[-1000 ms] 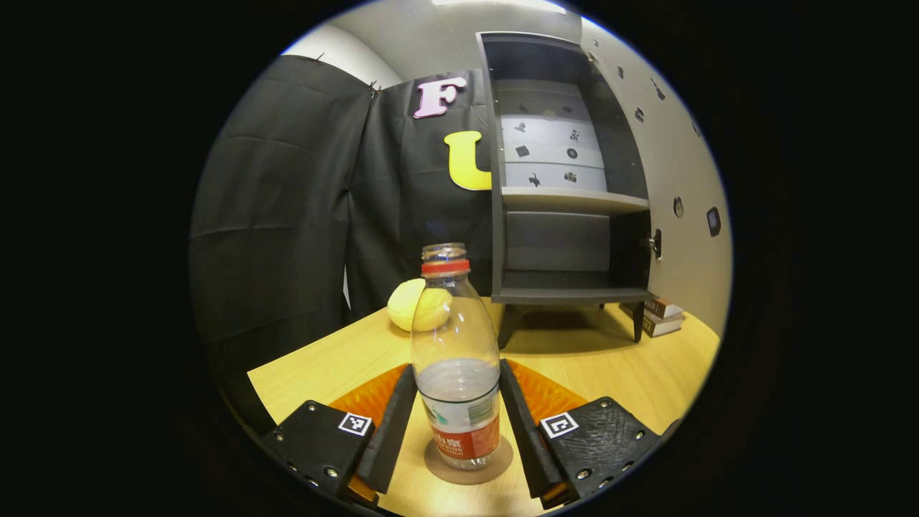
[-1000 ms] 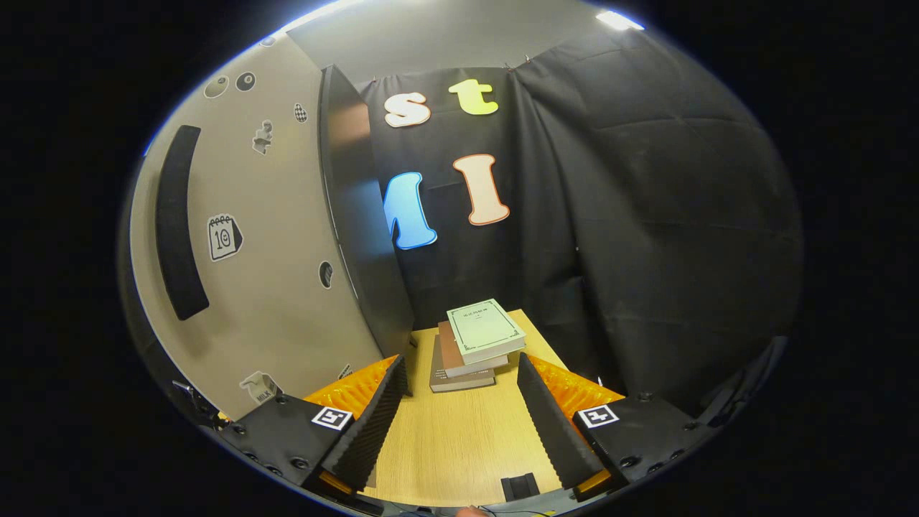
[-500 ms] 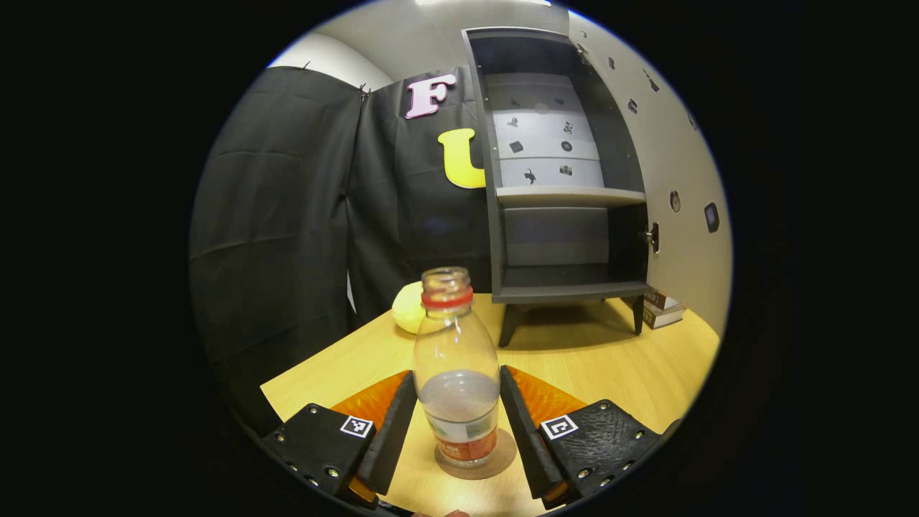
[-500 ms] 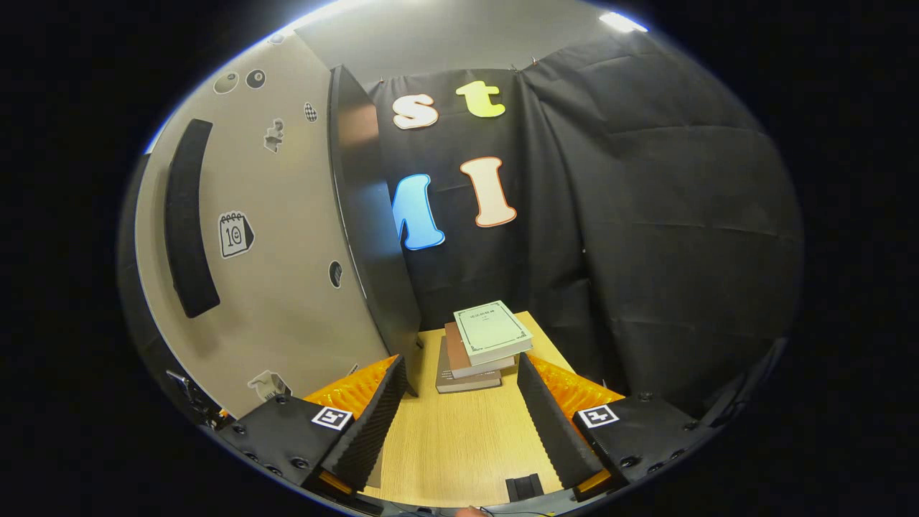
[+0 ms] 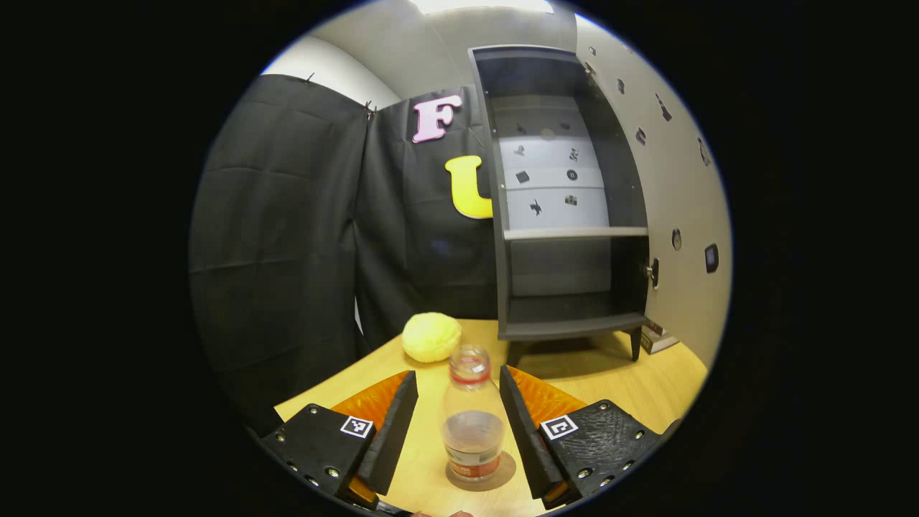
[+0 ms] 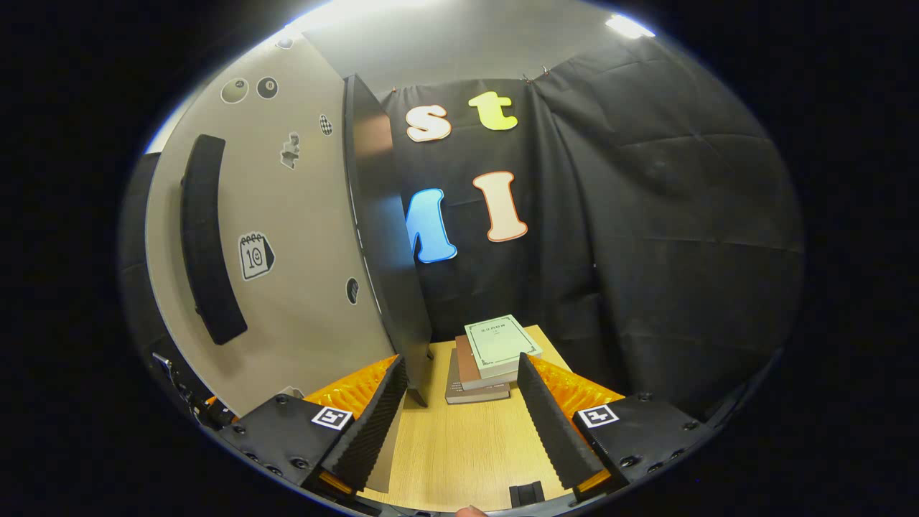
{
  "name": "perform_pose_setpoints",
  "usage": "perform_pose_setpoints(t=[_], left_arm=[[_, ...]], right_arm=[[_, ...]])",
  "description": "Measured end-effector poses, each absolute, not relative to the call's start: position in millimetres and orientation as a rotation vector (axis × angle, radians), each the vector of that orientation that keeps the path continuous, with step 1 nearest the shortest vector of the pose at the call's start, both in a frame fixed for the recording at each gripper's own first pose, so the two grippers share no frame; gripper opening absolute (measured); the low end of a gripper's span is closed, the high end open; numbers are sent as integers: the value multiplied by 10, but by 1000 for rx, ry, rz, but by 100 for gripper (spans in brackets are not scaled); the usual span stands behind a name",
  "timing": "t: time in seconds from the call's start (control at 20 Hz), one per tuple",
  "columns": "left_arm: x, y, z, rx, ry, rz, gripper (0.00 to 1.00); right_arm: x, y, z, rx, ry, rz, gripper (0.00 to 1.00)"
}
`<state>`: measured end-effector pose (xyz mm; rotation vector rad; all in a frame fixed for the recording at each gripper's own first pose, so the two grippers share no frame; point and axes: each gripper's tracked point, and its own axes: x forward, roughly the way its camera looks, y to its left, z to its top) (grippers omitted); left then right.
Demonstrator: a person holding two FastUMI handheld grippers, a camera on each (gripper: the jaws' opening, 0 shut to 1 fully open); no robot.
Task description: Open the cabinet door with the right hand, grasp the bottle in the cabinet with the left hand and place it on the coaster, then close the cabinet door with the right hand.
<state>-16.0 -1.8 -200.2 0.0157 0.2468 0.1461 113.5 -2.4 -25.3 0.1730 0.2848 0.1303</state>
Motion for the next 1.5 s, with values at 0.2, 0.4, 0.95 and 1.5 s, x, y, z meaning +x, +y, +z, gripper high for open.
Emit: perform_pose_setpoints(t=[0.2, 0.4, 0.95, 1.5], left_arm=[[-179, -17, -1551, 29, 207, 146, 67], [-182, -97, -1086, 15, 150, 120, 67], [-24, 365, -343, -56, 60, 86, 66], [106, 969, -562, -94, 80, 45, 66]], right_arm=[[1135, 15, -85, 191, 259, 164, 98], [1152, 49, 111, 209, 225, 180, 98], [959, 480, 762, 76, 123, 171, 92], [817, 651, 848, -30, 94, 16, 91]])
